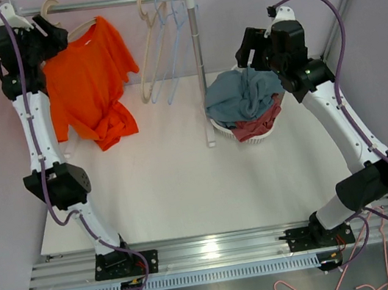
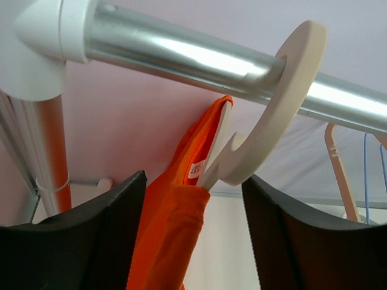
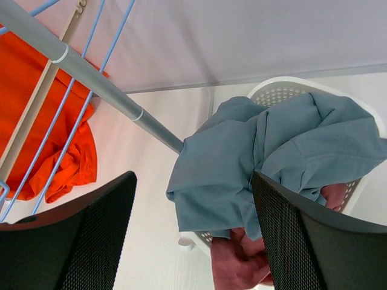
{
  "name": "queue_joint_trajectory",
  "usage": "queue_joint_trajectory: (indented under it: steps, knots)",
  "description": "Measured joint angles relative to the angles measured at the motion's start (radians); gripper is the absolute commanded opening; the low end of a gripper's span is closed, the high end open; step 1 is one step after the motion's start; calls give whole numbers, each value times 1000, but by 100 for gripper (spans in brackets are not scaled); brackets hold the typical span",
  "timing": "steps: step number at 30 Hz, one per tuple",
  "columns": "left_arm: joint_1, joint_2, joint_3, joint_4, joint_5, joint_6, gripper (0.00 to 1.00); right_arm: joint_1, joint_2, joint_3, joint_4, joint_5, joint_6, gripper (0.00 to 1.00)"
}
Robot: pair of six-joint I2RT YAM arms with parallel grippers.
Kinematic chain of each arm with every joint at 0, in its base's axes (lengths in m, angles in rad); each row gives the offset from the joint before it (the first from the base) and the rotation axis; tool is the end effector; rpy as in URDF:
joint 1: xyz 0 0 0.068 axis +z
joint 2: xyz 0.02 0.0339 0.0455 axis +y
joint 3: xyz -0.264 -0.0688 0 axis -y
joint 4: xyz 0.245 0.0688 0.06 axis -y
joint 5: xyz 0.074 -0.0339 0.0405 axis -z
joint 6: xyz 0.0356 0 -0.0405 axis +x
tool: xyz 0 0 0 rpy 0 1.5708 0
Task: Remove the t-shirt from the hanger
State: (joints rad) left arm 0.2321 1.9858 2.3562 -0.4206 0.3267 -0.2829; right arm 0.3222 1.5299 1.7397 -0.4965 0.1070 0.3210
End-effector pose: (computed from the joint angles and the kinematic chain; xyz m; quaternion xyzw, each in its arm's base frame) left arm 0.4315 0.0902 0.4943 -0.0737 0.7200 -0.1351 0.6768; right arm 0.3249 0.1045 0.4561 0.0315 0.7997 0.1484 0.5809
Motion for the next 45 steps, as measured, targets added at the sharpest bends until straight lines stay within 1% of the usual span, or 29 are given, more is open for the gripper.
queue_joint_trajectory:
  steps: [2, 3, 5, 6, 9, 10, 11, 12, 14, 15, 25, 31, 35, 38, 42, 45]
  knots:
    - [0, 17, 18, 11, 15, -7, 62, -2, 0, 0, 0, 0, 0, 81]
    - [0, 23, 21, 18, 21, -11, 57, -3, 0, 0, 0, 0, 0, 81]
    - [0, 31, 21, 29, 33, -19, 51, -4, 0, 0, 0, 0, 0, 81]
    - [0, 37, 21, 37, 43, -24, 49, -4, 0, 0, 0, 0, 0, 81]
    - [-2, 48, 24, 46, 61, -28, 48, -4, 0, 0, 0, 0, 0, 81]
    - [-3, 51, 26, 48, 67, -31, 45, -4, 0, 0, 0, 0, 0, 81]
    - [-3, 53, 27, 52, 72, -32, 40, -5, 0, 0, 0, 0, 0, 81]
    - [-4, 55, 27, 58, 76, -34, 28, -6, 0, 0, 0, 0, 0, 82]
    - [-6, 57, 29, 74, 92, -37, 17, -6, 0, 0, 0, 0, 0, 82]
    - [-9, 57, 29, 76, 97, -35, 1, -6, 0, 0, 0, 0, 0, 82]
    - [-30, 57, 31, 113, 107, -41, 1, -6, 0, 0, 0, -5, -1, 82]
    - [-41, 39, 26, 109, 71, -37, 0, -1, -2, -1, 2, -46, -19, 82]
    - [-54, -60, -68, 131, 45, -42, 1, 21, -24, -50, 56, -79, -69, 83]
    - [-57, -151, -131, 163, 32, -51, 1, 40, -36, -55, 79, -109, -102, 84]
    - [-58, -214, -113, 132, 9, -58, 1, 50, -56, -56, 121, -200, -131, 84]
    - [-71, -243, -130, 93, -41, -58, 1, 68, -75, -75, 177, -315, -156, 84]
